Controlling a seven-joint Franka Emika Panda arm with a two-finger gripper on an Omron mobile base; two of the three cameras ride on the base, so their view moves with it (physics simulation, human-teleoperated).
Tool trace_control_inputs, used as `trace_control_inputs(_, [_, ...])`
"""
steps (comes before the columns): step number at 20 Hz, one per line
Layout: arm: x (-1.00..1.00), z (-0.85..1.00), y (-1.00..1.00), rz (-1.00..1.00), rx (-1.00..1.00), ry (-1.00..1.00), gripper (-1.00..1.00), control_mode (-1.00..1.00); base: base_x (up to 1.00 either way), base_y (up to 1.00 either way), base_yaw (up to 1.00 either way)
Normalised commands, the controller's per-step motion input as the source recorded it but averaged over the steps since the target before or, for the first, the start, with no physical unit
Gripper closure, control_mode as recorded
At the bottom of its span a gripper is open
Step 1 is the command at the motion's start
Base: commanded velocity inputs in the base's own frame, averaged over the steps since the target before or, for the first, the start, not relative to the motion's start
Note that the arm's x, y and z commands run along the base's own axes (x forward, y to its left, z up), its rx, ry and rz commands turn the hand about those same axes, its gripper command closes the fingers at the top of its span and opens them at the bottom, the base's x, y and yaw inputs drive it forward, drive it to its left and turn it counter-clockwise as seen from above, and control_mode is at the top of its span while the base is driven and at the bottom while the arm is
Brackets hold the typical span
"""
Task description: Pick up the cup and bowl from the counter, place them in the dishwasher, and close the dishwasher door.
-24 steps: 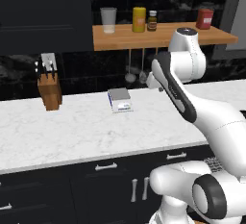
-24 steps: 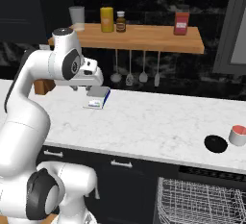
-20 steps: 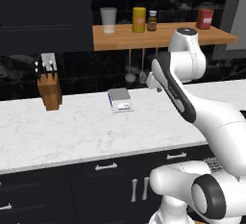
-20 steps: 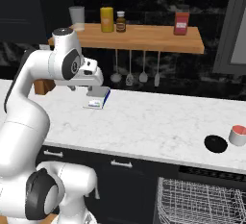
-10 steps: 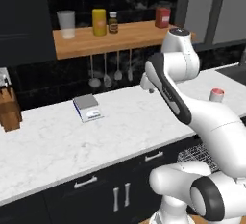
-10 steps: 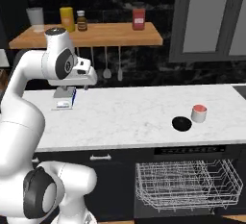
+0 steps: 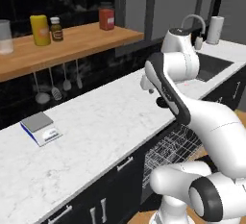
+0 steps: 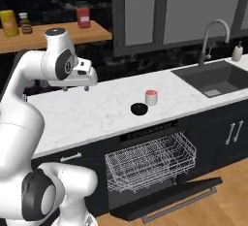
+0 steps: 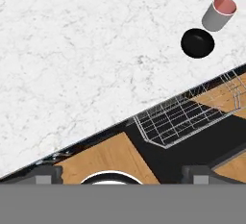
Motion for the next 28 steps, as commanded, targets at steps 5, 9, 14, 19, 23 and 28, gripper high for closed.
trace_control_inputs(5, [0.0,0.0,0.0,0.0,0.0,0.0,-1.0,1.0,0.0,0.37,-0.46])
trace_control_inputs(9, [0.0,0.0,0.0,0.0,0.0,0.0,-1.0,1.0,0.0,0.49,-0.39])
trace_control_inputs(14, [0.0,0.0,0.0,0.0,0.0,0.0,-1.0,1.0,0.0,0.52,-0.37])
trace_control_inputs(19, [0.0,0.0,0.0,0.0,0.0,0.0,-1.0,1.0,0.07,0.36,-0.27])
trace_control_inputs(23, [0.0,0.0,0.0,0.0,0.0,0.0,-1.0,1.0,0.13,0.3,-0.22])
trace_control_inputs(28, [0.0,0.0,0.0,0.0,0.0,0.0,-1.0,1.0,0.23,0.14,-0.16])
